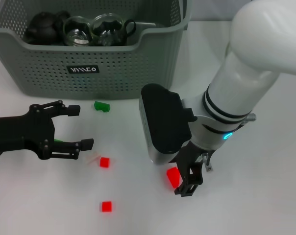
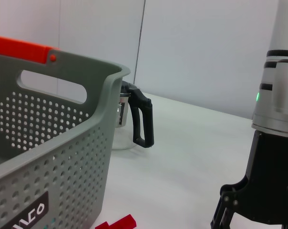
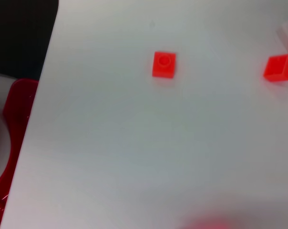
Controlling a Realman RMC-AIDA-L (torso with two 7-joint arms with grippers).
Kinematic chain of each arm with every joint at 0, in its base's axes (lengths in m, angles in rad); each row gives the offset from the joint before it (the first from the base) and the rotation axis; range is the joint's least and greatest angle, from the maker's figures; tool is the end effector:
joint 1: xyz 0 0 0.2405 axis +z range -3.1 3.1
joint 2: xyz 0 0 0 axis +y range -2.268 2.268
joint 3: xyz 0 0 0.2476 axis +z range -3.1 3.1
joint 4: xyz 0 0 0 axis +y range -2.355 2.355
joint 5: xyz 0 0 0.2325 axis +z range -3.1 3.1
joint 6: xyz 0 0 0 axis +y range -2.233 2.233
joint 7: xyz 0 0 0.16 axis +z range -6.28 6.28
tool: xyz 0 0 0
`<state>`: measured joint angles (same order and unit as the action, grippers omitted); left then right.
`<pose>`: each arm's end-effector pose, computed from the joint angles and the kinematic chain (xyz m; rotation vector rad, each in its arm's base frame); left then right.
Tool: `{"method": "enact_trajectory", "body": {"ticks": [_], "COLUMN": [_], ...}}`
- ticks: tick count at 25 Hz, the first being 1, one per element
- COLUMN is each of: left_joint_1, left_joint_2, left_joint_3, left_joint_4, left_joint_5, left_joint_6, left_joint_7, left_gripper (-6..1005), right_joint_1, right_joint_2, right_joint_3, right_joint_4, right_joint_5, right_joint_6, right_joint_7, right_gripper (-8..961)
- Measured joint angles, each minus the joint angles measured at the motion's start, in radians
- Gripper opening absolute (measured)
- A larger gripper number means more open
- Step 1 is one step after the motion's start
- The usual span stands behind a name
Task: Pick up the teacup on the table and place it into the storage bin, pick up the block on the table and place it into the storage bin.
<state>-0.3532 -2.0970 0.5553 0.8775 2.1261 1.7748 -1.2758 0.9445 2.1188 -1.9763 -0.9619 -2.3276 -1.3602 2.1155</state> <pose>-0.3060 0.2902 0.0336 -2.7338 -0.5130 -0.5945 0.1130 0.3253 -0.1556 2.8929 0.2781 0.8537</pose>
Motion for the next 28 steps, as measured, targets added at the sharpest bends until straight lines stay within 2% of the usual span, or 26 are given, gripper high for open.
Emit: {"method": "enact_trajectory", "body": {"ticks": [17, 22, 28], "left_joint_1": [-0.003, -0.003, 0.002], "left_joint_2": [0.0, 0.002, 0.007], "left_joint_3": [0.0, 0.0, 0.0], "left_joint_4": [0.0, 0.0, 0.0], "left_joint_5": [0.0, 0.0, 0.0], "left_joint_6": [0.0, 0.0, 0.0], "left_joint_7": [0.002, 0.005, 0.007], "left_gripper": [950, 950, 950], "right_joint_1": [0.005, 0.008, 0.001], "right_joint_2": [-0.004, -0.007, -0.012], "right_joint_3": [-0.009, -0.004, 0.015], "right_joint_4": [0.018, 0.003, -0.063], "right_joint_5": [0.013, 0.012, 0.008], "right_joint_6": [-0.007, -0.011, -0.049], "right_joint_7": [0.056, 0.076, 0.105], "right_gripper": [680, 448, 421]}}
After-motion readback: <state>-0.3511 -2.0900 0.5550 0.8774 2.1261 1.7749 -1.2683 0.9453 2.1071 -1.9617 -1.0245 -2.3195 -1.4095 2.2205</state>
